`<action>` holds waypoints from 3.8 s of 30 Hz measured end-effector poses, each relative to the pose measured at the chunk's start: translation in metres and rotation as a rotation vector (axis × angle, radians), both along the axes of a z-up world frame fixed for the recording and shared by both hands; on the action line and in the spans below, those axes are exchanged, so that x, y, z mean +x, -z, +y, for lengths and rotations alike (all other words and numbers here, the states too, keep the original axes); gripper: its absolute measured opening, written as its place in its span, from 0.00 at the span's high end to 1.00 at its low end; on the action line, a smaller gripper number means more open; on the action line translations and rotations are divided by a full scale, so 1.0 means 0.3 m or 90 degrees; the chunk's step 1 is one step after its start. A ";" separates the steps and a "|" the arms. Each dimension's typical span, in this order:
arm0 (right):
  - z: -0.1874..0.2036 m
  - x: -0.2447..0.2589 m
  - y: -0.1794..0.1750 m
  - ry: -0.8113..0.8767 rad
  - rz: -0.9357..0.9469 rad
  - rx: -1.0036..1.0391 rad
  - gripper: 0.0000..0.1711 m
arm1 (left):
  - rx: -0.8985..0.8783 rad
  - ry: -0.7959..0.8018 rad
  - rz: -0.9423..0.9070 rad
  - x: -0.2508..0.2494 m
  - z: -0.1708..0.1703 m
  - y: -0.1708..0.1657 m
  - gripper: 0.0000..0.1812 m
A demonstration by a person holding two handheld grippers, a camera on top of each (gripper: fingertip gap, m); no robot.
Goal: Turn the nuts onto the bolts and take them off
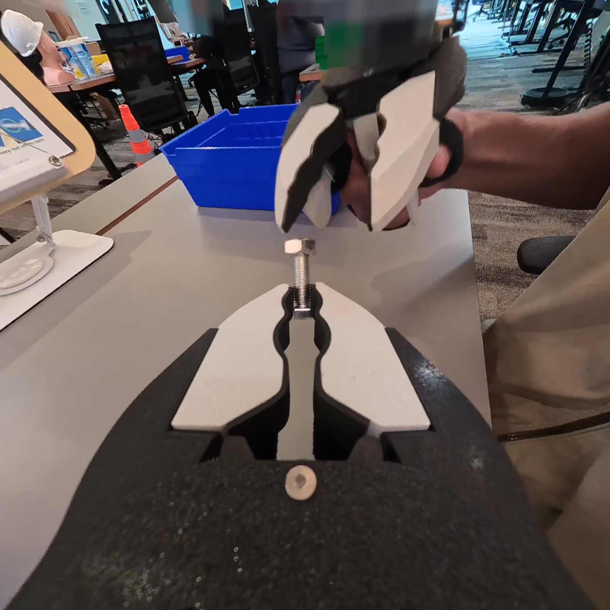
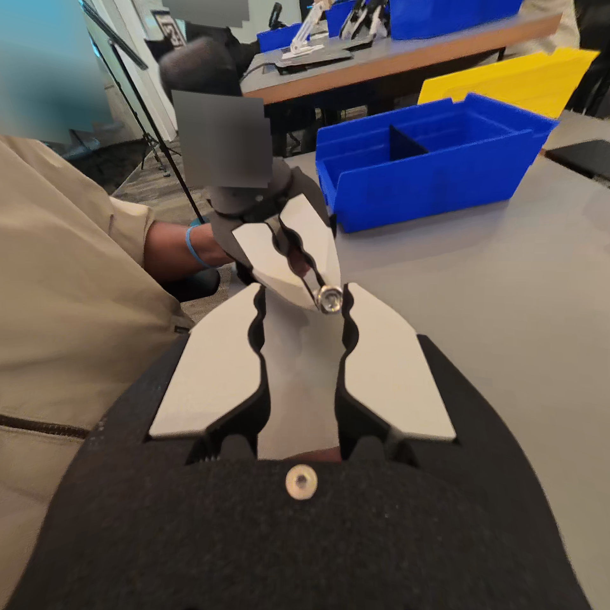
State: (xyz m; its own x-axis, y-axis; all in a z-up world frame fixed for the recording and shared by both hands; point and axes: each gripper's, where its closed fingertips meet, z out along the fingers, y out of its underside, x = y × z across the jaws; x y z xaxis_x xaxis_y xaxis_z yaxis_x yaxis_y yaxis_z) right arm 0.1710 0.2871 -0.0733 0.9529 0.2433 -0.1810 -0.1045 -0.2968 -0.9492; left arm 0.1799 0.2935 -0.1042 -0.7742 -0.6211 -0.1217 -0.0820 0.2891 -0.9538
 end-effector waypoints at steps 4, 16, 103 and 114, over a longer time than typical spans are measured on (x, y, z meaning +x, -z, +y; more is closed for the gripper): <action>0.013 -0.015 0.032 -0.008 -0.047 -0.036 0.72 | 0.001 0.009 0.002 -0.006 -0.012 0.002 0.95; 0.013 -0.041 0.053 -0.029 -0.090 -0.061 0.70 | 0.016 0.022 0.000 -0.022 -0.029 0.008 0.95; -0.020 -0.061 0.105 -0.094 -0.270 -0.109 0.72 | 0.017 0.063 -0.015 -0.068 -0.051 -0.035 0.95; -0.009 -0.109 0.029 -0.110 -0.272 -0.054 0.75 | 0.045 0.053 -0.001 -0.051 -0.036 0.008 0.95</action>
State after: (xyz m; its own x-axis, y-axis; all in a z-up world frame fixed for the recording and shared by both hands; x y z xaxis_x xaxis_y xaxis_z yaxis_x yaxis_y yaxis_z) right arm 0.1381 0.2845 -0.0821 0.8933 0.4059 0.1932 0.3483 -0.3534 -0.8682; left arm 0.1646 0.2826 -0.1065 -0.8222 -0.5449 -0.1646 -0.0529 0.3610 -0.9310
